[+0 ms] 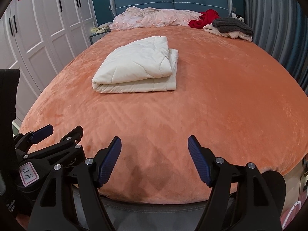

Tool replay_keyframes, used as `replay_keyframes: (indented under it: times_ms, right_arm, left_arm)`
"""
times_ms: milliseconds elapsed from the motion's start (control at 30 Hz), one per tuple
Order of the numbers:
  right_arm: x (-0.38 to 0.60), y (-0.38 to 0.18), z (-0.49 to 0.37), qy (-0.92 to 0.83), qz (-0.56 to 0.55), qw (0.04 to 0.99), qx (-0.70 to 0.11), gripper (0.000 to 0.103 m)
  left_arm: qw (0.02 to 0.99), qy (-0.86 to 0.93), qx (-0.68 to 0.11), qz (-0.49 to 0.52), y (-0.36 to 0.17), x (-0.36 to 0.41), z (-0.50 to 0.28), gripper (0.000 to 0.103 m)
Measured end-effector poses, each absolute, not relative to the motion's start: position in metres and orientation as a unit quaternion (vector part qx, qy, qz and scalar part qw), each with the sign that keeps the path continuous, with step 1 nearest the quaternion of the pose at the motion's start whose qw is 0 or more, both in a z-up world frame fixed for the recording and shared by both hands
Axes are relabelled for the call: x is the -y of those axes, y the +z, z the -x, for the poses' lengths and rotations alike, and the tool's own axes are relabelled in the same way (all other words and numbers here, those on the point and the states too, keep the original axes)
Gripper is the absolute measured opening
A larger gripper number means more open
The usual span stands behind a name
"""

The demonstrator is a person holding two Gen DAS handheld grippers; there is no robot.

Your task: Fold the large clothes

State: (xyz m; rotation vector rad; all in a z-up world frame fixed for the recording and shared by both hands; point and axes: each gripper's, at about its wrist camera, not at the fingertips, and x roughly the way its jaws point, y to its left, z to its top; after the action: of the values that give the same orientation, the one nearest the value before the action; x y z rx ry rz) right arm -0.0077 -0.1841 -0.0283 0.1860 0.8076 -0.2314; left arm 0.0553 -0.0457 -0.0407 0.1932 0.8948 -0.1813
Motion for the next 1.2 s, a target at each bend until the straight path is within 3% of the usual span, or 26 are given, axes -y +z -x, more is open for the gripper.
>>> replay_keyframes:
  times_ms: [767, 1200]
  right_arm:
    - [0.172, -0.031, 0.035, -0.129, -0.084, 0.912, -0.381, 0.069]
    - [0.172, -0.031, 0.042, -0.14, -0.083, 0.913, -0.374, 0.077]
  left_arm:
    - [0.906, -0.066, -0.405, -0.104, -0.039, 0.039, -0.027, 0.068]
    - [0.91, -0.058, -0.397, -0.101, -0.038, 0.038, -0.022, 0.069]
